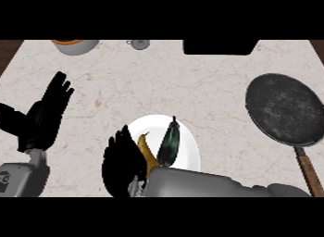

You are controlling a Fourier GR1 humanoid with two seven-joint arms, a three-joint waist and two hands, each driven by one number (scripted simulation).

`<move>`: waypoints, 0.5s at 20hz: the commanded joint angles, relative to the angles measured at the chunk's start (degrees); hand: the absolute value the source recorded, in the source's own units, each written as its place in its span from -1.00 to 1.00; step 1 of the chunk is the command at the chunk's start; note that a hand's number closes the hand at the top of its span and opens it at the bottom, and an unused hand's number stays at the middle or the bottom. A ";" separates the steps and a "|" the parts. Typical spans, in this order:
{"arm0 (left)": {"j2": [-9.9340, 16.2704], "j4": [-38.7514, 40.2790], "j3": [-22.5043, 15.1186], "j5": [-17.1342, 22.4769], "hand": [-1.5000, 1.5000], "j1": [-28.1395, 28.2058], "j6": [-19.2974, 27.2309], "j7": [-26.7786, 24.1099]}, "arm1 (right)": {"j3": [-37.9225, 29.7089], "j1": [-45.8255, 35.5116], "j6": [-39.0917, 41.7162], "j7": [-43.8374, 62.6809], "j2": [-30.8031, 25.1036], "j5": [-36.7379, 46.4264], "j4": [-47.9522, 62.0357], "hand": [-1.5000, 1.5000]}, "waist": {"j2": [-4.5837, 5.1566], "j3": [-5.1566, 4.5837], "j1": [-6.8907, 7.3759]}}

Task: Pick the pear from the plate and place it in the pan

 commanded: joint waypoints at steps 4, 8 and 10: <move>0.36 -4.57 1.56 -1.23 0.00 0.06 0.73 5.06 | -1.21 1.45 0.00 -5.33 0.05 4.56 3.81 -1.00 | -0.07 0.03 -0.56; -2.33 -3.76 -0.06 -2.39 0.00 0.42 0.56 3.38 | 2.49 2.74 -5.22 -7.15 0.05 5.01 9.59 -1.00 | 0.06 0.02 -0.17; -1.59 -2.77 0.89 -2.20 0.00 0.87 -1.56 2.05 | 3.80 2.00 -8.60 -7.47 0.05 4.72 10.59 -1.00 | 0.10 0.01 0.21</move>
